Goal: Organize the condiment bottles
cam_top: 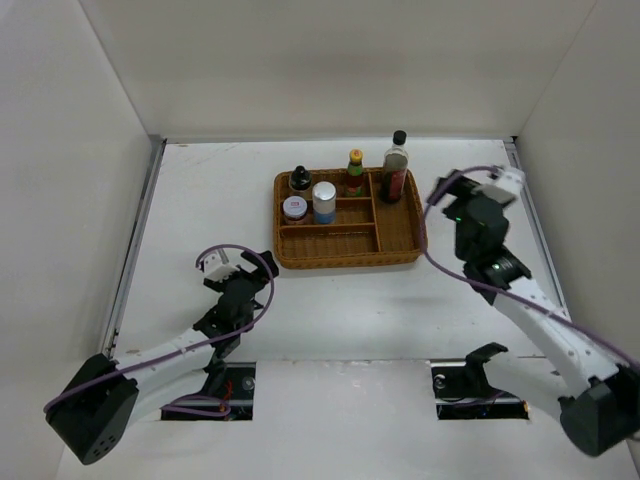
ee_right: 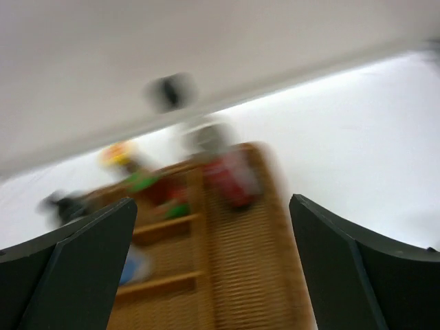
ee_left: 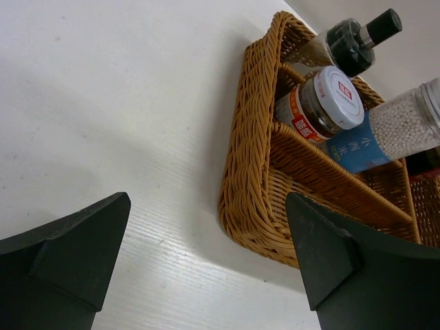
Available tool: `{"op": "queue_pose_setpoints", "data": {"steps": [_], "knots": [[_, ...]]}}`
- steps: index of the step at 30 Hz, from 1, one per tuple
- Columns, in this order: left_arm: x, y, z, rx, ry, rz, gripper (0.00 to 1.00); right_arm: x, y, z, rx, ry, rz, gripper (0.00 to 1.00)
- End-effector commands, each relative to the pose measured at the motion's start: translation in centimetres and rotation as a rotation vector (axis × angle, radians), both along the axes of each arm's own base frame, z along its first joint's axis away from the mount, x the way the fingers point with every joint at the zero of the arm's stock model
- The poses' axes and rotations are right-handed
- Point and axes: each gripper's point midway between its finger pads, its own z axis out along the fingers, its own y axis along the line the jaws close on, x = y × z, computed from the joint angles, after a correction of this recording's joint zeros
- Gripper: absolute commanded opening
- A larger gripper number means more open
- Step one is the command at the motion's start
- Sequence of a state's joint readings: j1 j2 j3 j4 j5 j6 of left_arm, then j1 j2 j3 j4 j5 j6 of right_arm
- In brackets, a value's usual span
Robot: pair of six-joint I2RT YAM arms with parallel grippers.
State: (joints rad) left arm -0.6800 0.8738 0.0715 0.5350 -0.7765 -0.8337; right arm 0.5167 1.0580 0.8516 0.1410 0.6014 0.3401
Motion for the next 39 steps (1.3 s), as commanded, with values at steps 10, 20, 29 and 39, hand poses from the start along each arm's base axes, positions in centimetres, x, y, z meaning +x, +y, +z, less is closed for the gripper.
{"op": "queue_pose_setpoints", "data": {"steps": [10,20,29,39], "knots": [[0.2,-1.0,1.7,-0.049,-0.066,-0.05,1.0,-2.4,-20.8,-10.7,0.059,0.227,-0.589,1.0],[0.3,-1.4,2.1,-0.026,-0.092,-0.077,1.0,2.7,-20.6,-13.2,0.06,0.318,-0.52,1.0],[0.3,-1.7,2.5,-0.023,-0.108,-0.096,1.0,3.1,-21.6,-16.2,0.047,0.382,-0.555,0.86],[0.2,-0.9,2.3,-0.034,-0.11,-0.059,1.0,2.9,-17.9,-11.8,0.015,0.273,-0.484,0.44]]}}
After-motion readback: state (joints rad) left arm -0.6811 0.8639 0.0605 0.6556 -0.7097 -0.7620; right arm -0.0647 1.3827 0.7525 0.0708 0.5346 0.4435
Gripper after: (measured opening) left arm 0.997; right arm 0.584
